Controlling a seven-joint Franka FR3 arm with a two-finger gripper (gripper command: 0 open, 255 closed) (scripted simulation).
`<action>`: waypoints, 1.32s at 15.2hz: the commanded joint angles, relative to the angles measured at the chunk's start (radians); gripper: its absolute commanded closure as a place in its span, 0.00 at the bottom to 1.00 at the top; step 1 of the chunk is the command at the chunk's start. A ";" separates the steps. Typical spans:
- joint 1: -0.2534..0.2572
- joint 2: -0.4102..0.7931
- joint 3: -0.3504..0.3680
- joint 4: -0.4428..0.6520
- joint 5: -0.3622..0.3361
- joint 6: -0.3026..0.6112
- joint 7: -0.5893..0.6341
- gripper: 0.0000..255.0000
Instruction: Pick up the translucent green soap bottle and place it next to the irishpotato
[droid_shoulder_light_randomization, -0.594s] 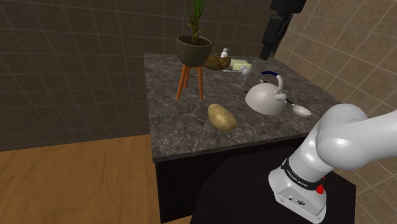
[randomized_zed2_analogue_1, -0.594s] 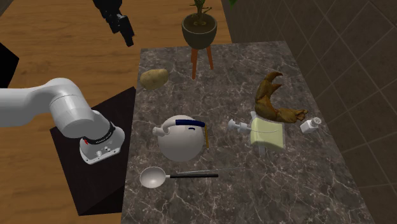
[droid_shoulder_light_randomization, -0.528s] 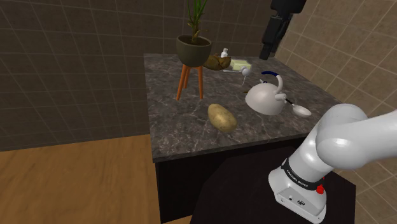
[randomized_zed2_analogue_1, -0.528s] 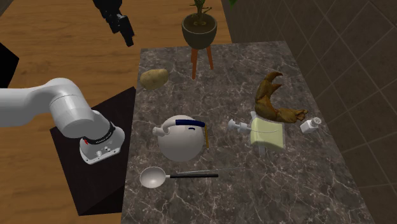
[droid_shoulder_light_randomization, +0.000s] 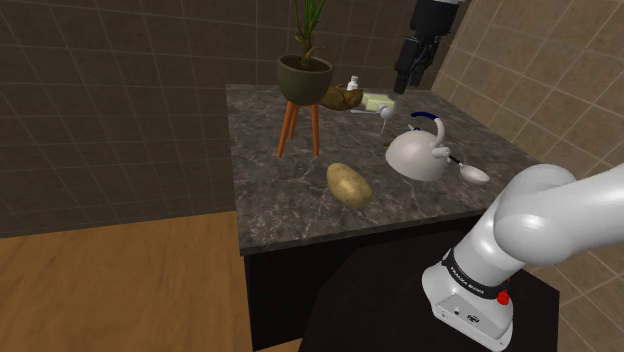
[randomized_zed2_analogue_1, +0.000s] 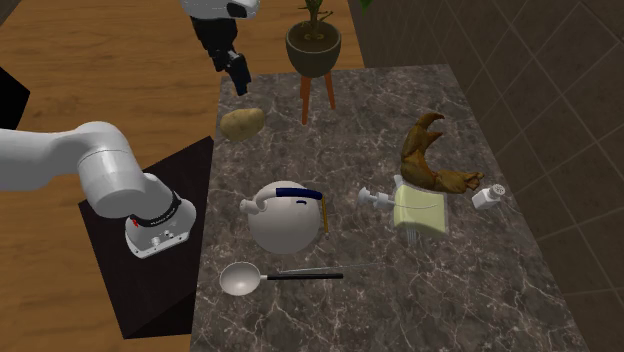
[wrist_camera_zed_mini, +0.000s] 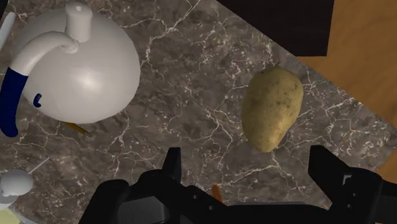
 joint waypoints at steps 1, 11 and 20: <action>-0.017 0.049 -0.034 0.004 -0.011 0.049 -0.020 0.00; -0.083 0.299 -0.197 0.072 -0.014 0.243 -0.122 0.00; -0.129 0.579 -0.333 0.219 0.080 0.363 -0.244 0.00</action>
